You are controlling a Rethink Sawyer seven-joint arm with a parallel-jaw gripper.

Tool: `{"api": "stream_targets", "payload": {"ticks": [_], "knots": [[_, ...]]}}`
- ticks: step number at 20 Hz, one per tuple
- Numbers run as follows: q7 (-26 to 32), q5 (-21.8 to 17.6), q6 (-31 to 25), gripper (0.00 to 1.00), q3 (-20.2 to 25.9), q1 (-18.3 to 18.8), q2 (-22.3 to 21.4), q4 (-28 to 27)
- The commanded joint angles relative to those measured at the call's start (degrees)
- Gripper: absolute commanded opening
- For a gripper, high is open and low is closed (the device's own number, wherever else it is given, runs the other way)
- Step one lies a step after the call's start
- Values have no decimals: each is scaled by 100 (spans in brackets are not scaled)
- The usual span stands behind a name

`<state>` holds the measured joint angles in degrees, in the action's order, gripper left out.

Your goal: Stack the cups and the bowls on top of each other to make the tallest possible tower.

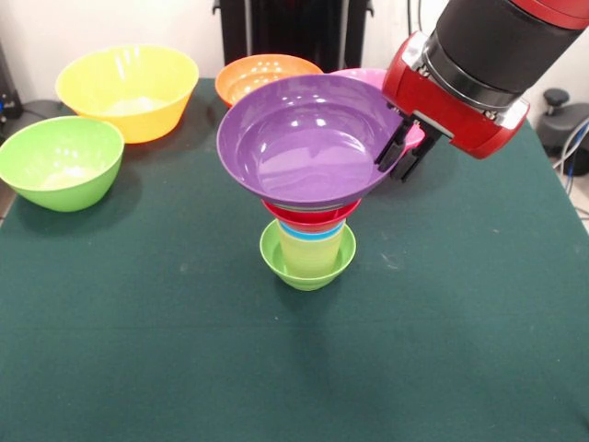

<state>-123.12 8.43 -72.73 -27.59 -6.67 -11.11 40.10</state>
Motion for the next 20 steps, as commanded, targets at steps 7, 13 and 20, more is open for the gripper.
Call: {"api": "stream_targets", "payload": {"ticks": [7,13,20], "knots": [[-621,-78,133,0,454,-125,-39,593],[-610,-88,154,0,454,-117,-17,569],[-620,-88,120,0,441,-111,-6,534]]}}
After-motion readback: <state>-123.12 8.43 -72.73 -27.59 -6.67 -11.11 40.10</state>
